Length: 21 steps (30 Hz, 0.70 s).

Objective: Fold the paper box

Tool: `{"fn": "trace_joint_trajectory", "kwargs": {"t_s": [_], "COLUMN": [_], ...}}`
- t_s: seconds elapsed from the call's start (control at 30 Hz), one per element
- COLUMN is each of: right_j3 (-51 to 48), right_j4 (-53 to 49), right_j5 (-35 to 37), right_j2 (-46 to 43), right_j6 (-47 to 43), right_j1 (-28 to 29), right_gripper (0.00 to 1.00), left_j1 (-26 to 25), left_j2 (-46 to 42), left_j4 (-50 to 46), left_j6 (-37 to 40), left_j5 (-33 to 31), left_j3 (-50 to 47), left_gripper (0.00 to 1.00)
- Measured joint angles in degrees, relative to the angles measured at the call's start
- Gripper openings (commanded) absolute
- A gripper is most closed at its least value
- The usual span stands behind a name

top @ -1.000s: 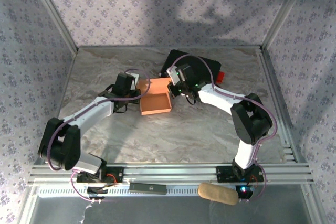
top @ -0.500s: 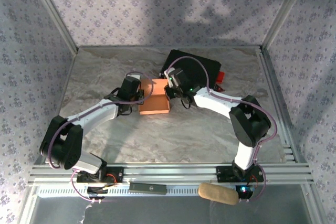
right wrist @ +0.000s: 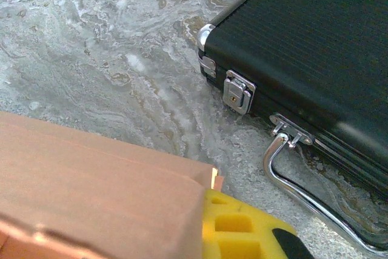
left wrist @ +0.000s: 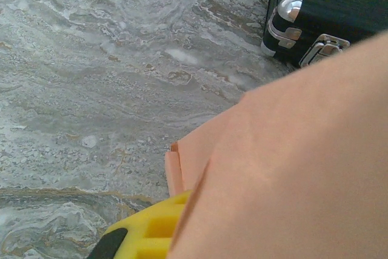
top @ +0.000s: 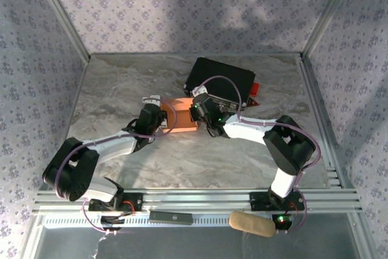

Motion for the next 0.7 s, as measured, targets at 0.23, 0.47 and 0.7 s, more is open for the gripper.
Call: {"fn": "trace_joint_trajectory", "kwargs": {"t_s": [0.23, 0.47, 0.7], "right_j3": [-2.32, -2.40, -2.40], "right_j4": [3.76, 3.50, 0.66], "right_j5": [2.45, 4.76, 5.38], "right_j2": [-0.09, -0.09, -1.11], "right_j6": [0.39, 1.36, 1.86], "right_j1": [1.36, 2.36, 3.02], "right_gripper": [0.03, 0.19, 0.20], "left_j1": [-0.63, -2.21, -4.66], "left_j2": [0.00, 0.15, 1.18], "left_j4": [5.27, 6.73, 7.82], "left_j6": [-0.26, -0.63, -0.68], "left_j5": [-0.17, -2.40, -6.73], "left_j3": [-3.61, -4.72, -5.01], "left_gripper": [0.00, 0.00, 0.00]}}
